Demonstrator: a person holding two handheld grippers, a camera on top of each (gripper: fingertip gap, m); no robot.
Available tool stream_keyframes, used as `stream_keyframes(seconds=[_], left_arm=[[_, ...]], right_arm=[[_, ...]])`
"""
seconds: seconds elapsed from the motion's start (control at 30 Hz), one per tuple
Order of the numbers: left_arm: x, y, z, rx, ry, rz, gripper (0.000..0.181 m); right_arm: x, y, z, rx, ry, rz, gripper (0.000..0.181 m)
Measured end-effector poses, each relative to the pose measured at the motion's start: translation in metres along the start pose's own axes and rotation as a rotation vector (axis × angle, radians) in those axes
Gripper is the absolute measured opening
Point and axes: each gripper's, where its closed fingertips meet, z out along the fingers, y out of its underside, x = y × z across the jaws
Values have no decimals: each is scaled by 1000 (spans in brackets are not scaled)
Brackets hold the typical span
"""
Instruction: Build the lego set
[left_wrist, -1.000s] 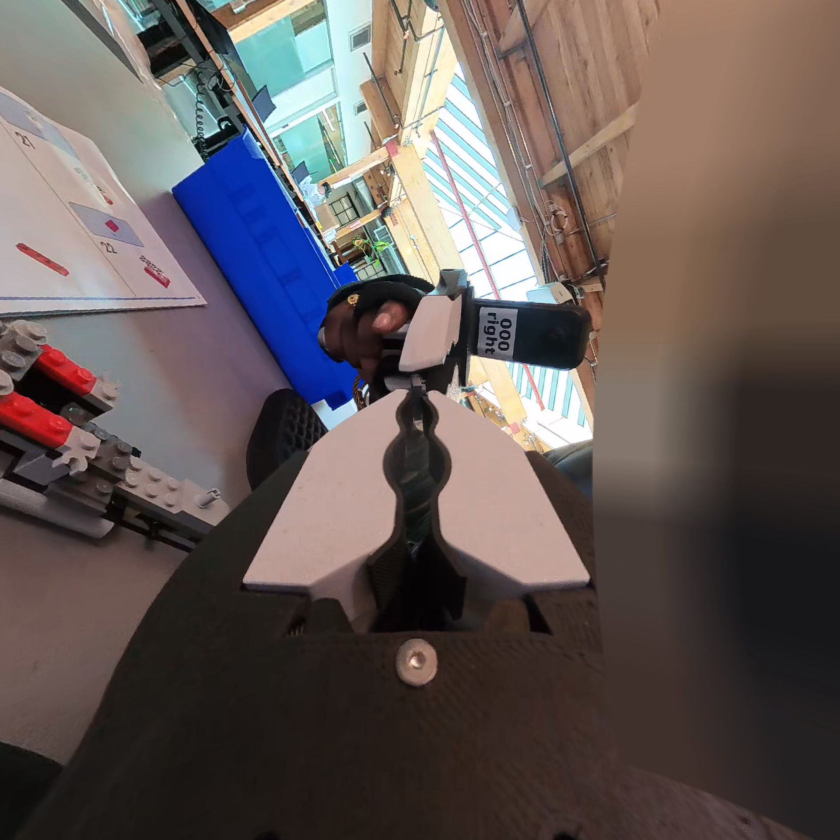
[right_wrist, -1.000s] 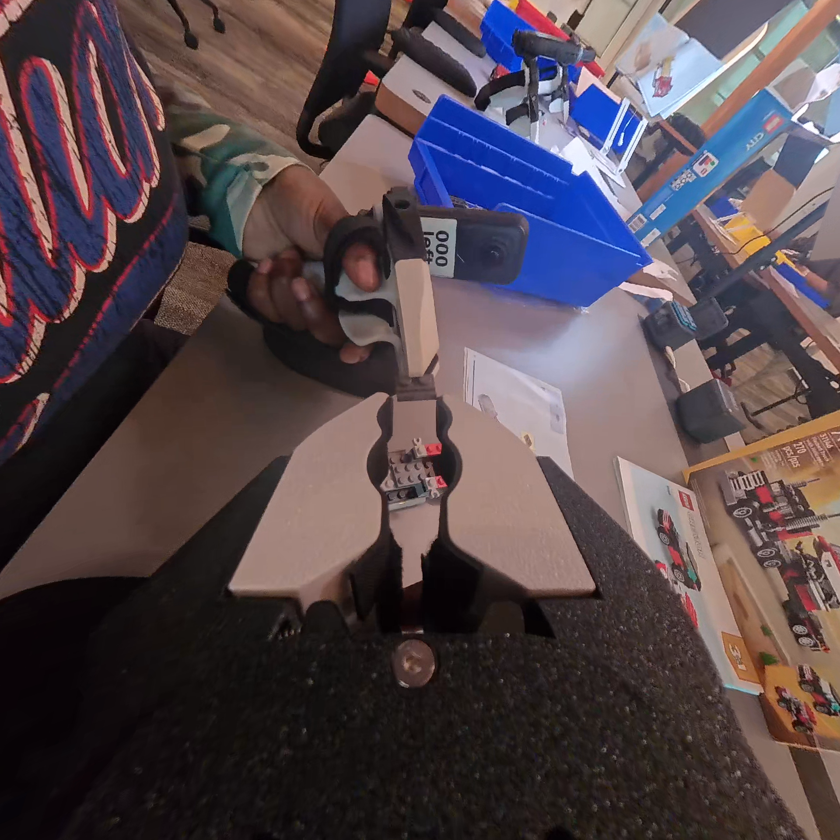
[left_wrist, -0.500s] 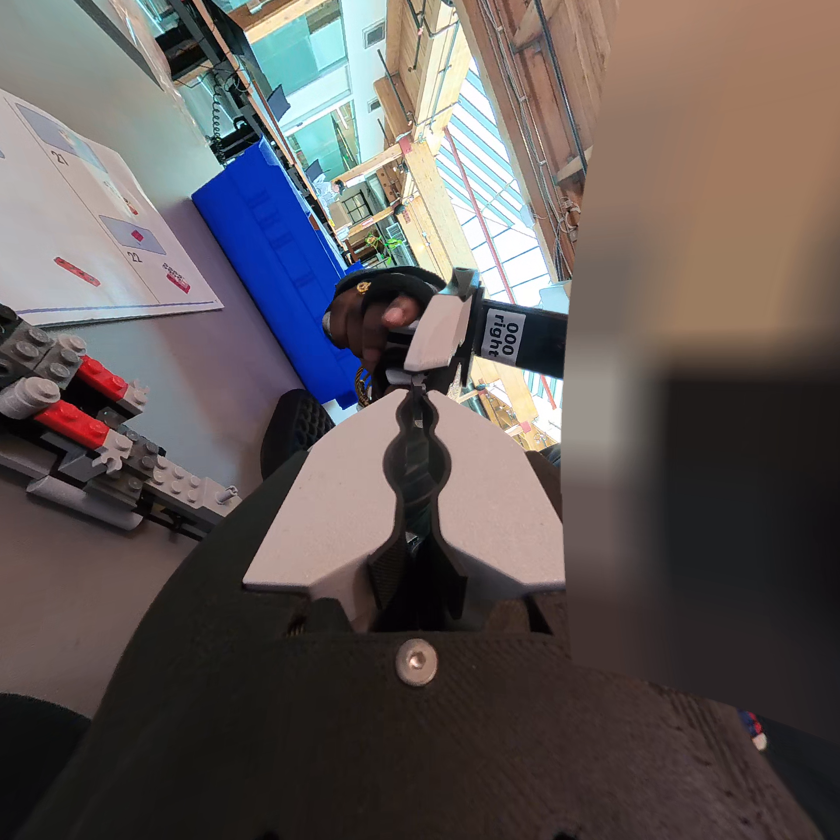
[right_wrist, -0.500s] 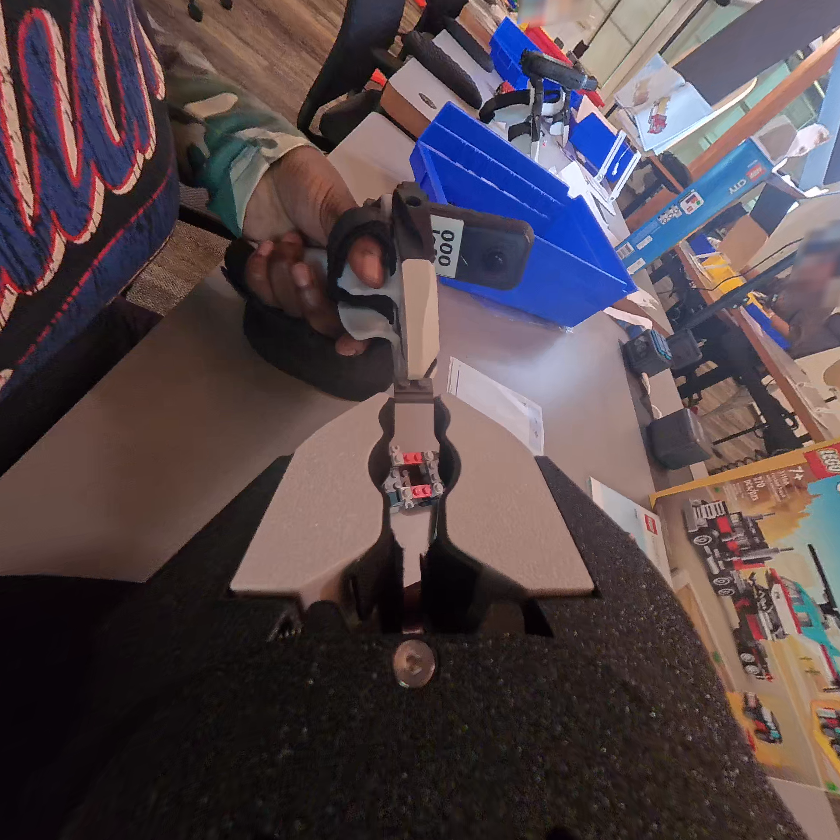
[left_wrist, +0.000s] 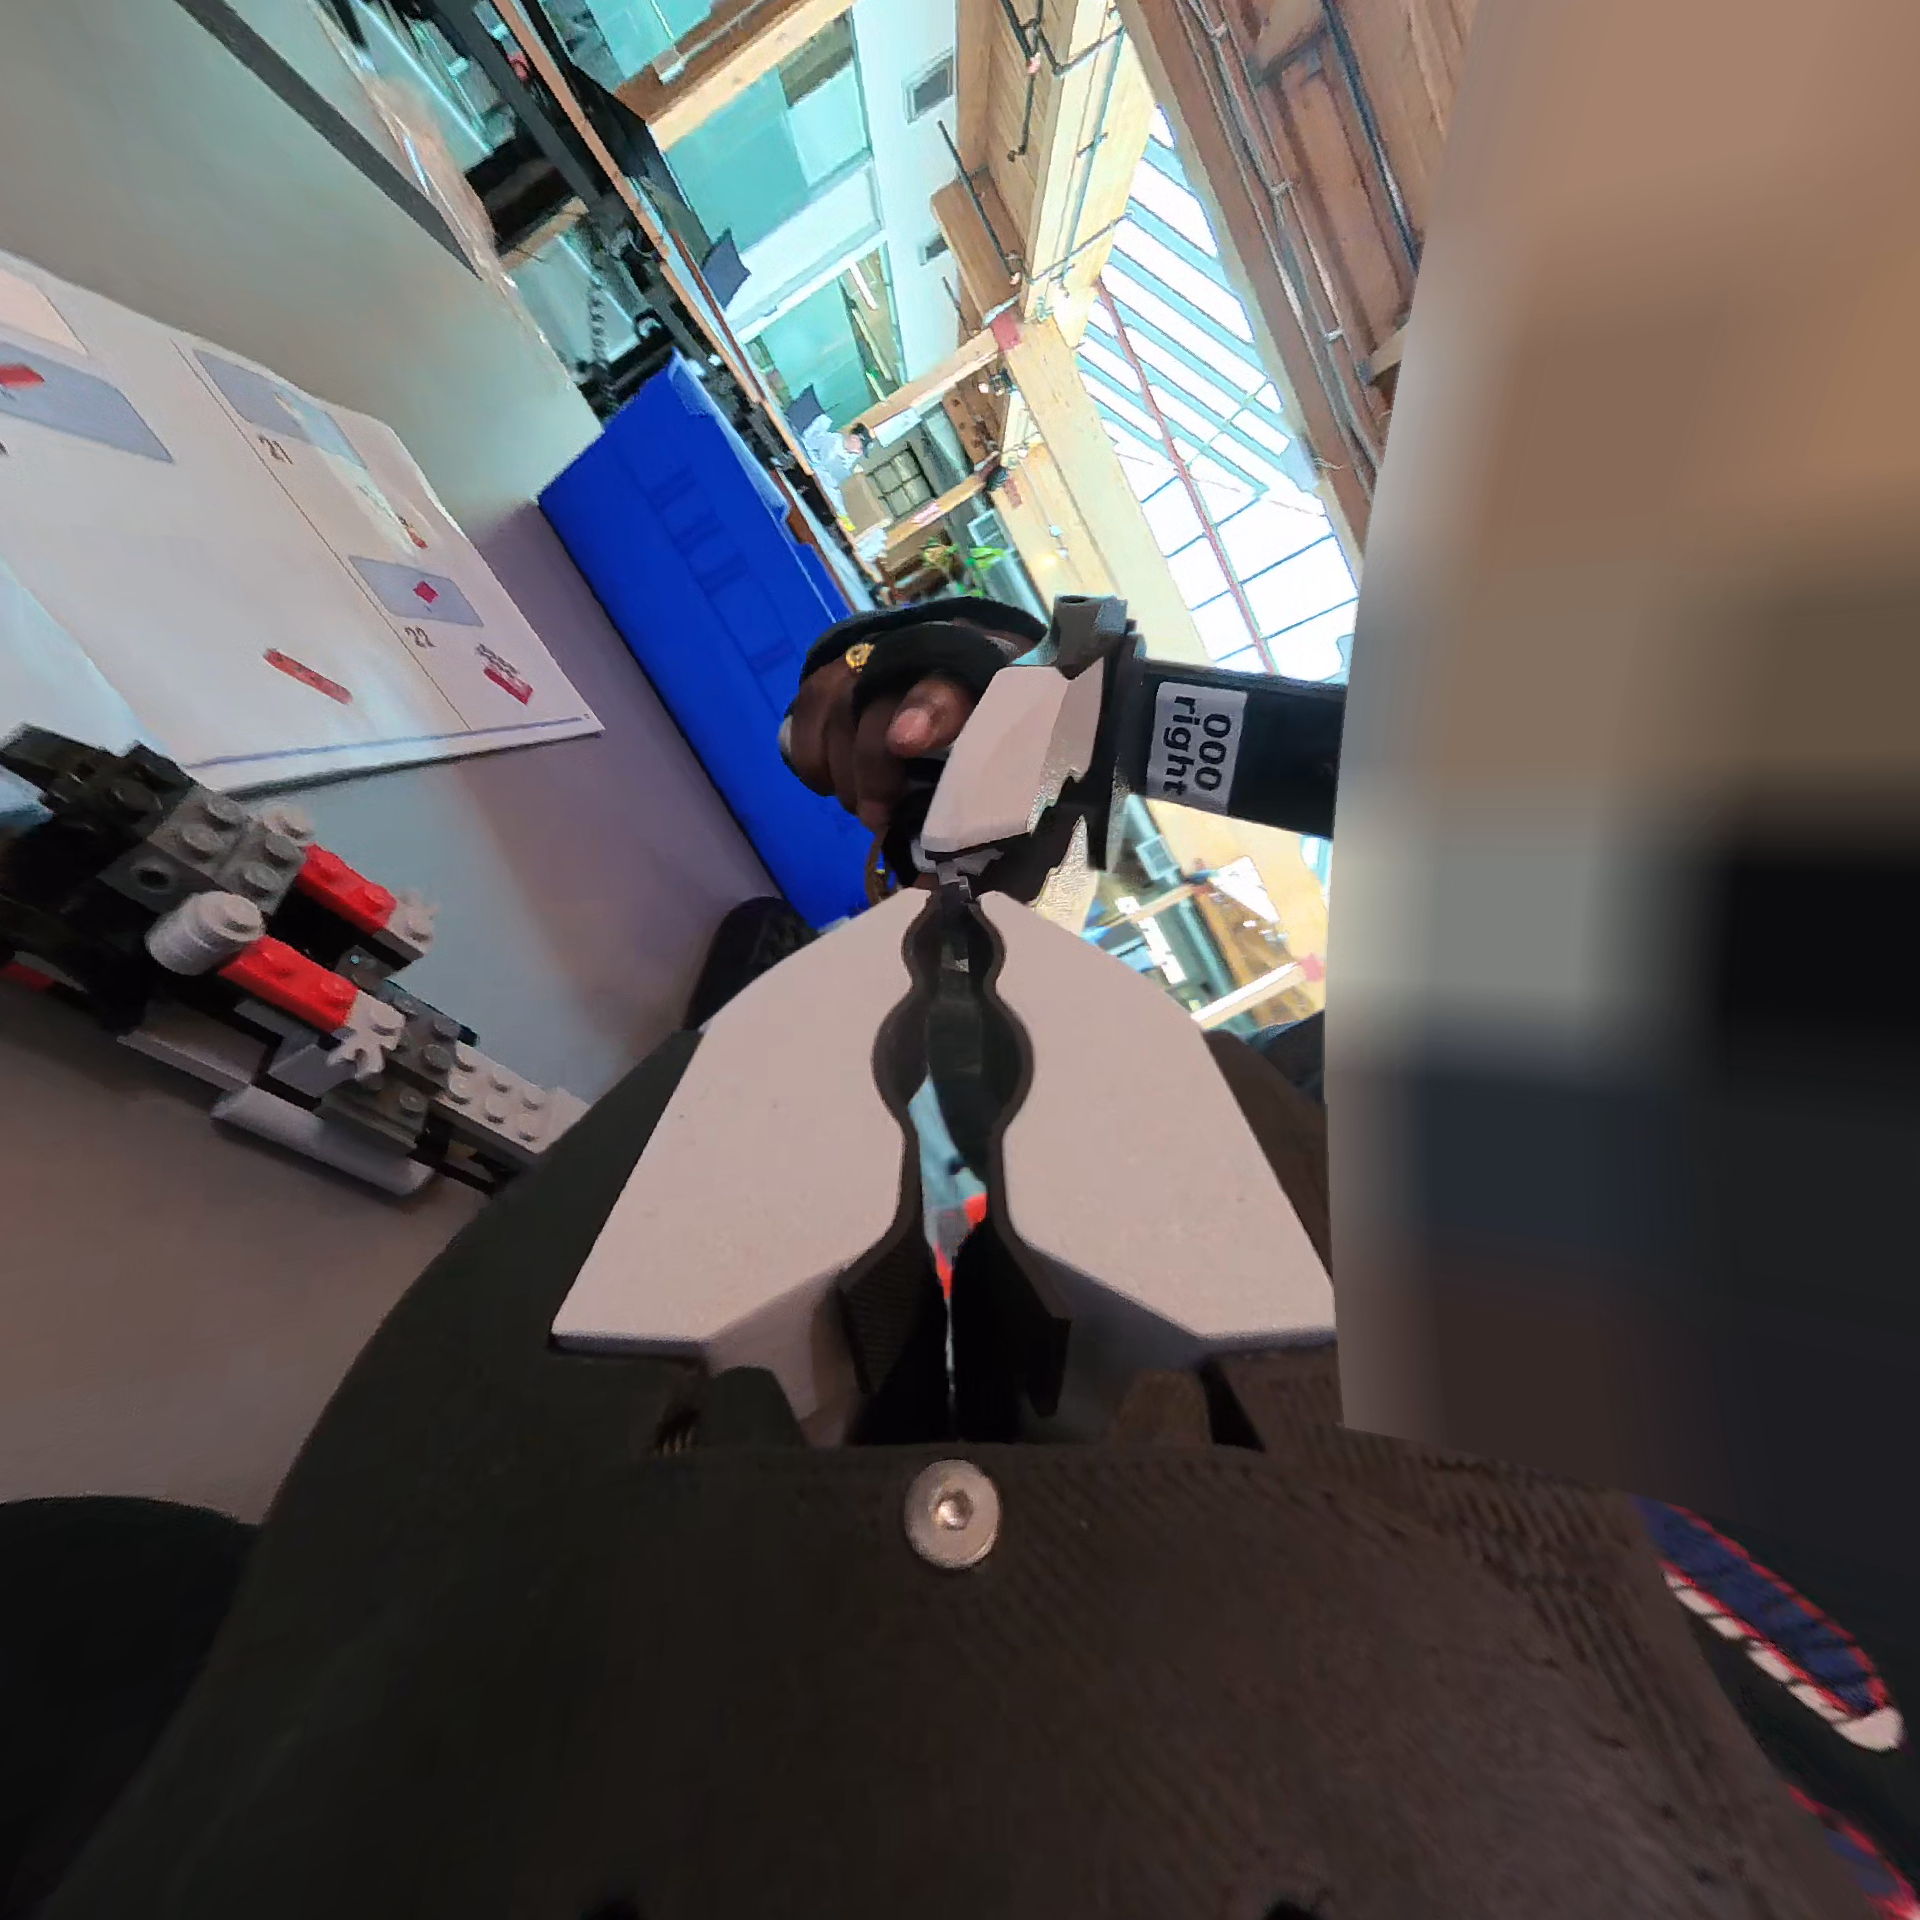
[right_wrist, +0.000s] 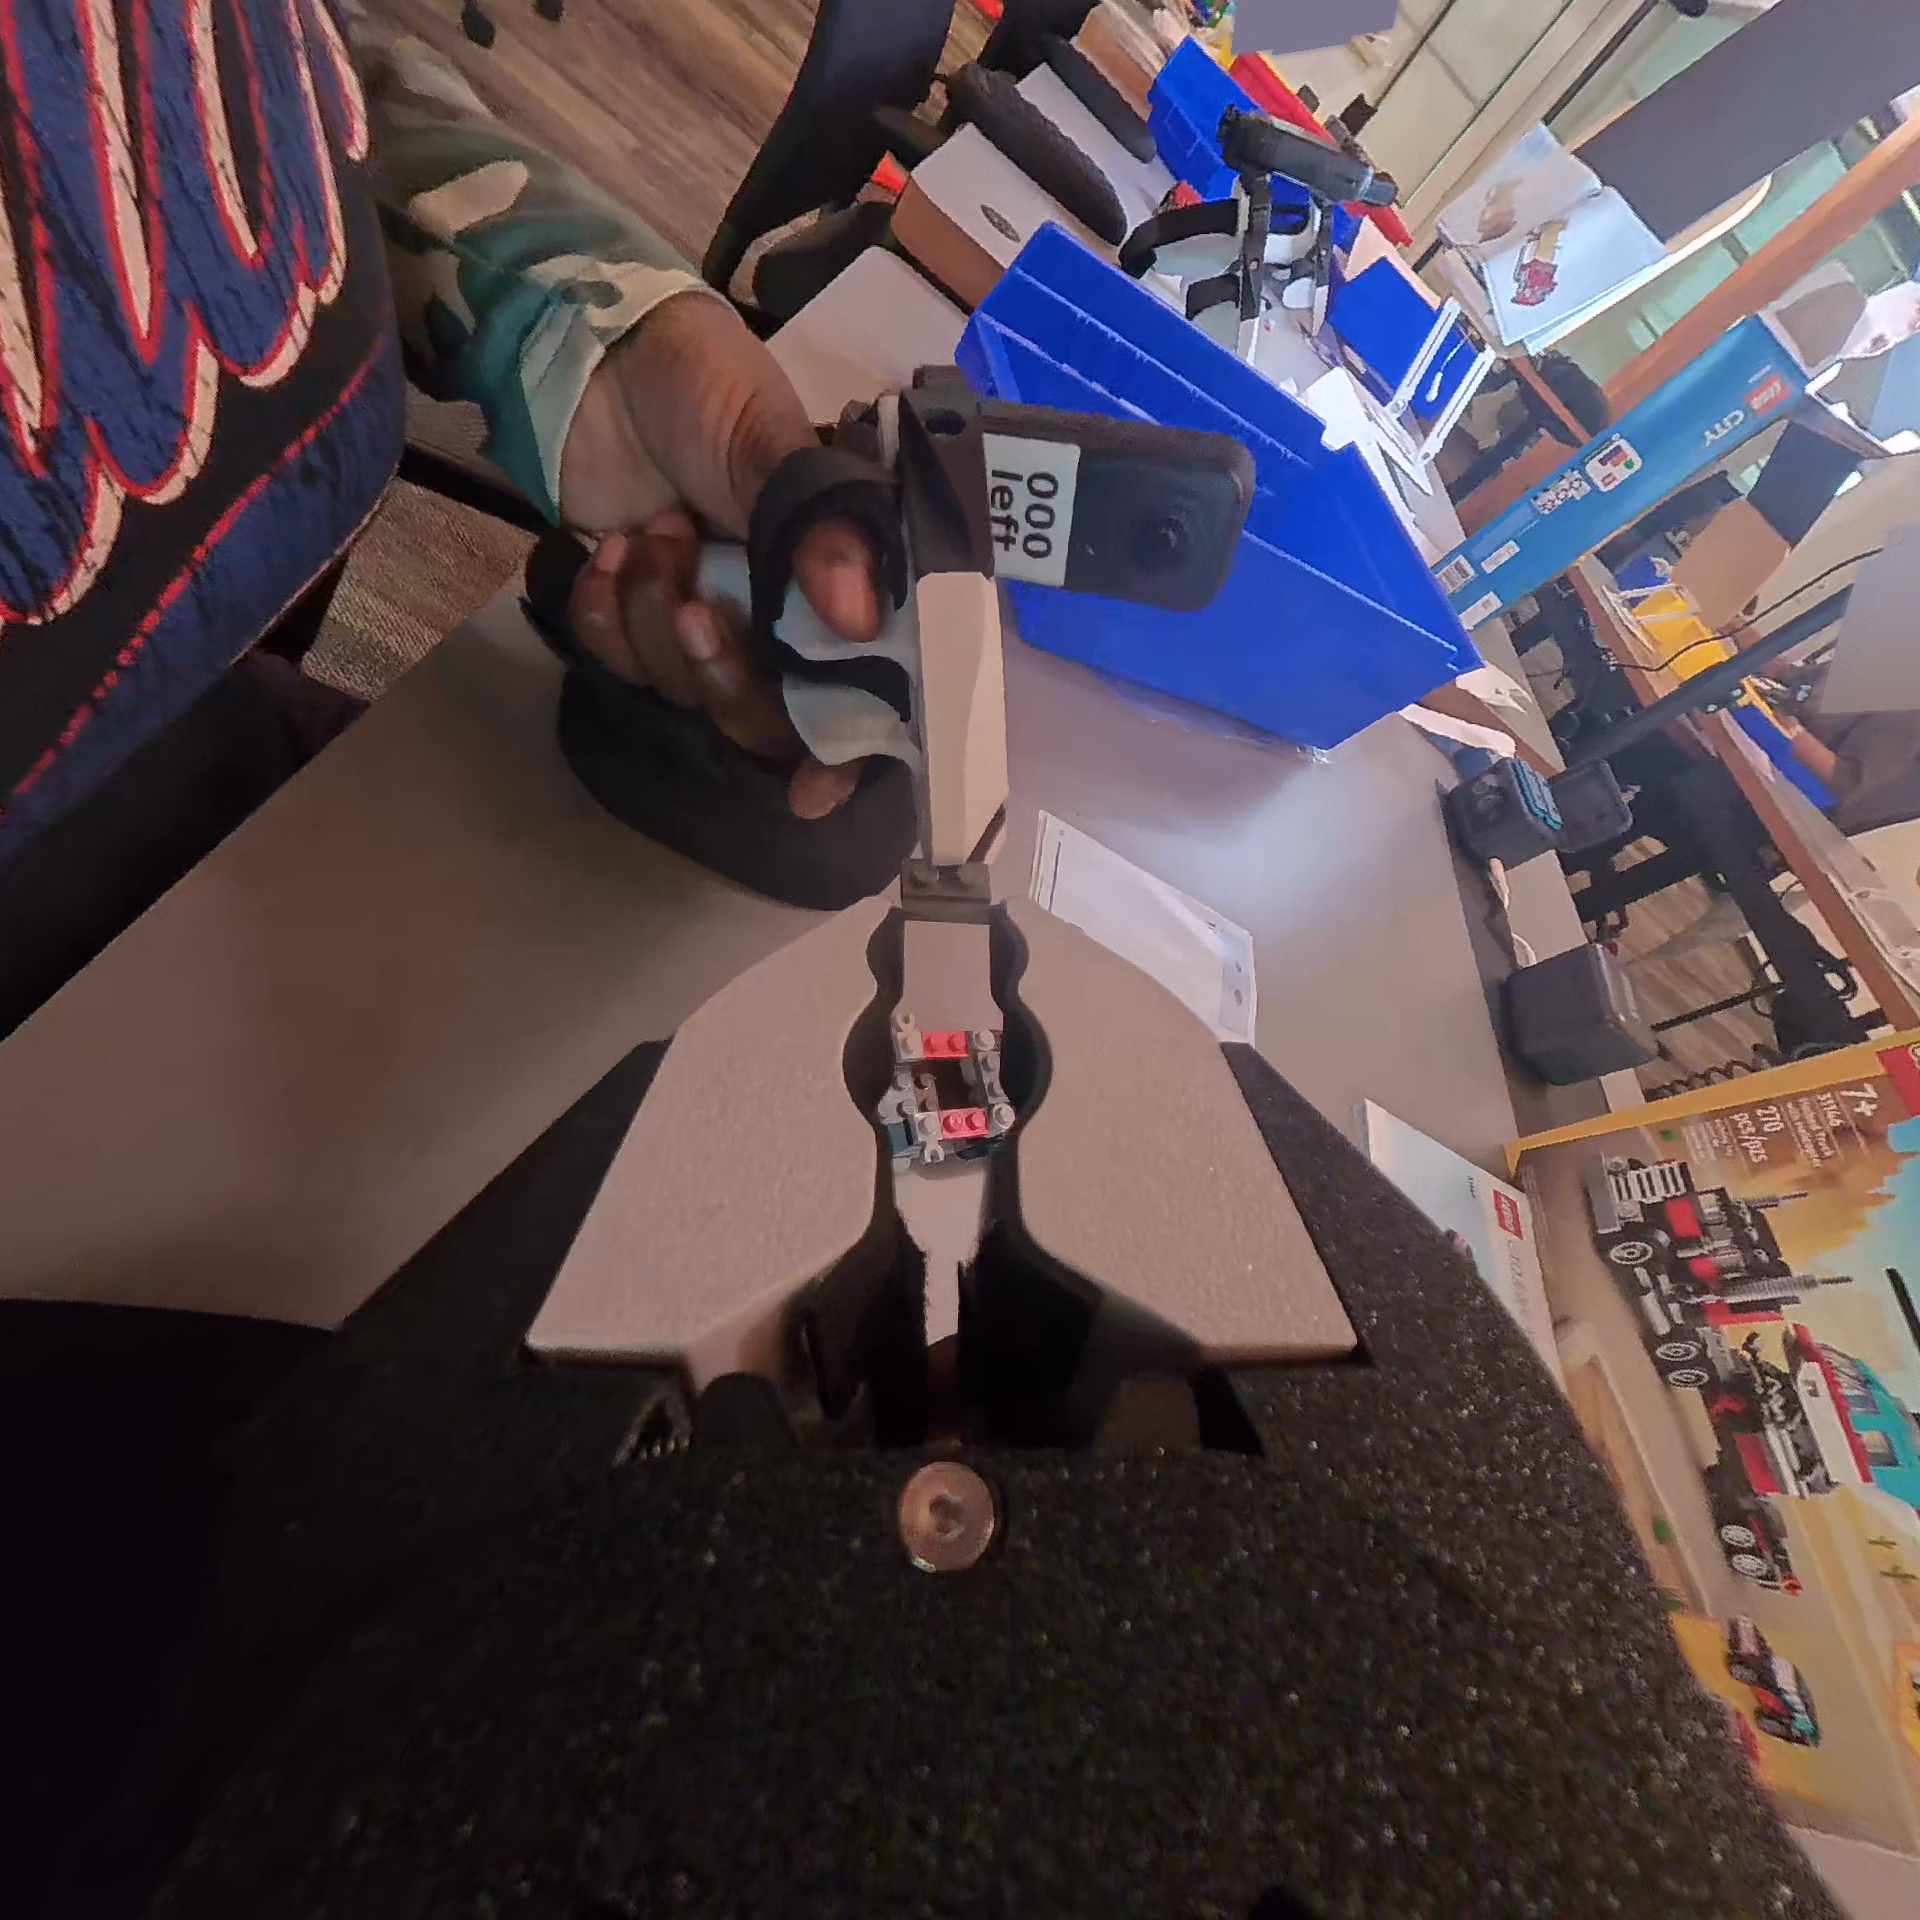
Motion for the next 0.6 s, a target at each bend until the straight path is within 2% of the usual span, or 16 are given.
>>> stream_keyframes(seconds=[0.03,0.13,0.23,0.3,0.43,0.6], left_arm=[[-1,-1,-1,-1,-23,37,7],[-15,-8,-10,-26,-185,214,25],[-45,-15,-32,-119,-486,434,44],[-61,-14,-43,-208,-627,531,48],[-68,-3,-37,-292,-610,493,48],[-85,13,-34,-412,-612,400,48]], right_arm=[[1,2,0,7,-3,17,15],[7,18,-4,-11,19,99,15],[5,47,-9,-88,22,208,16],[-1,66,-10,-142,9,284,16],[-14,94,-10,-267,-11,370,16],[-28,105,-3,-338,-44,398,16]])
